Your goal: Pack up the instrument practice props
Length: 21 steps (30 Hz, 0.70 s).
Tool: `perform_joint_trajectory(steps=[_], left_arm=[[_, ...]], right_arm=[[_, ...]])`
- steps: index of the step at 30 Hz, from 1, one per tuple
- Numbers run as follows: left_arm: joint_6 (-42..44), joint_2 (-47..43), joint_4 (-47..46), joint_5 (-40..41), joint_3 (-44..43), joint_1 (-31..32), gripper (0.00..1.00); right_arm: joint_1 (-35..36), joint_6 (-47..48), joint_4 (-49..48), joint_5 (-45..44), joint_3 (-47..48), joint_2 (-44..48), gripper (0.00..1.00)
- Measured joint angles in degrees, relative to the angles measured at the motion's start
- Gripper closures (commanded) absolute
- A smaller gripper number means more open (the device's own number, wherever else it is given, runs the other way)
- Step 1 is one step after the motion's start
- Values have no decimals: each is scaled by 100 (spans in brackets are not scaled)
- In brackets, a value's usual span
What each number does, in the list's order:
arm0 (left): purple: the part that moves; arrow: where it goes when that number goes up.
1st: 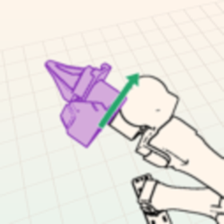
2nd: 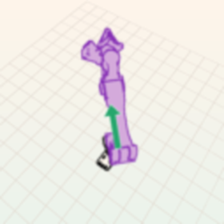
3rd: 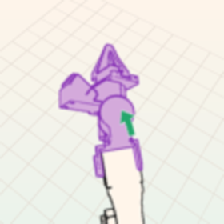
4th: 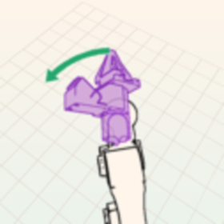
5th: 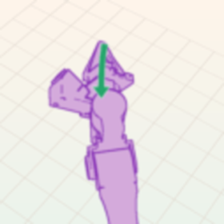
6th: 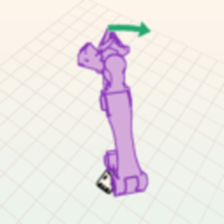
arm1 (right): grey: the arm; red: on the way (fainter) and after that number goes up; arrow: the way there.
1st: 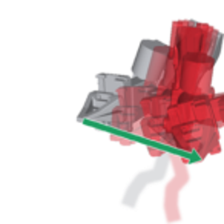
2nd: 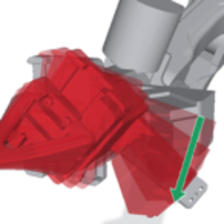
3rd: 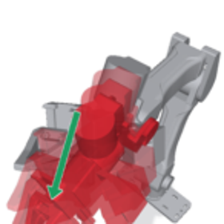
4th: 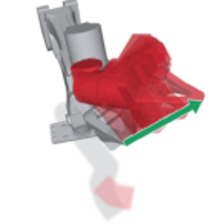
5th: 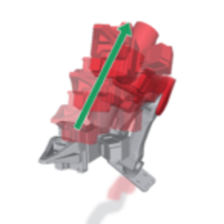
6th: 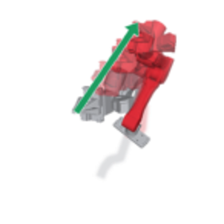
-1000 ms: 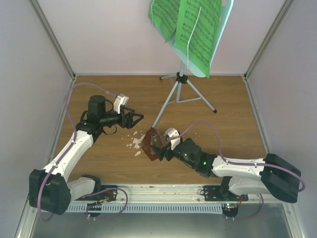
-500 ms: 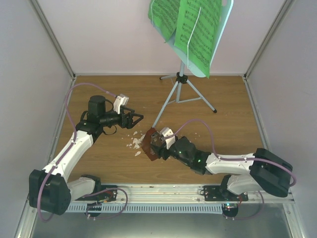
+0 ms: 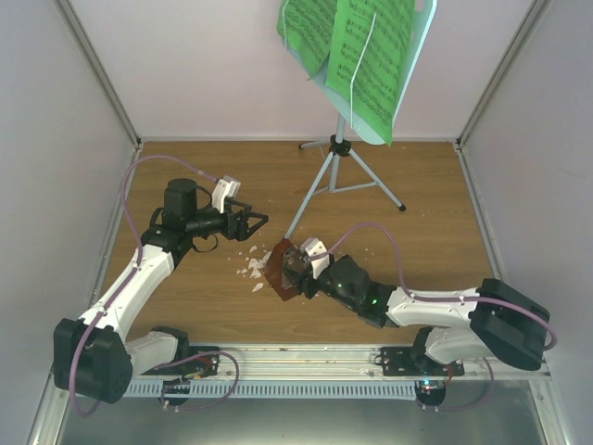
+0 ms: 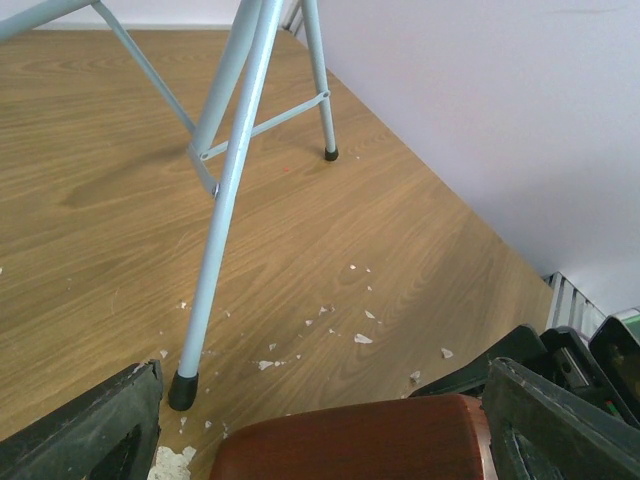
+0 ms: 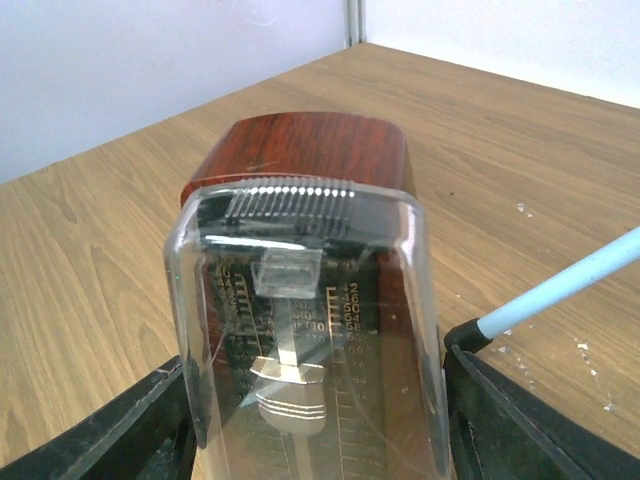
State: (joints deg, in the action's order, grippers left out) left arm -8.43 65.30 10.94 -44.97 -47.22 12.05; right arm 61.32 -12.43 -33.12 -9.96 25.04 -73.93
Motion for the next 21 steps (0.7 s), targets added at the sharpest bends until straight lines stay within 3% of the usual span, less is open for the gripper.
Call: perform_joint_trajectory(steps=[6, 21], left_arm=[[2, 0, 0, 0, 0, 0, 12], [0, 0, 0, 0, 0, -11, 12]], right_arm=[[0, 0, -125, 2, -61, 28, 42], [11, 149, -157, 87, -144, 133, 46]])
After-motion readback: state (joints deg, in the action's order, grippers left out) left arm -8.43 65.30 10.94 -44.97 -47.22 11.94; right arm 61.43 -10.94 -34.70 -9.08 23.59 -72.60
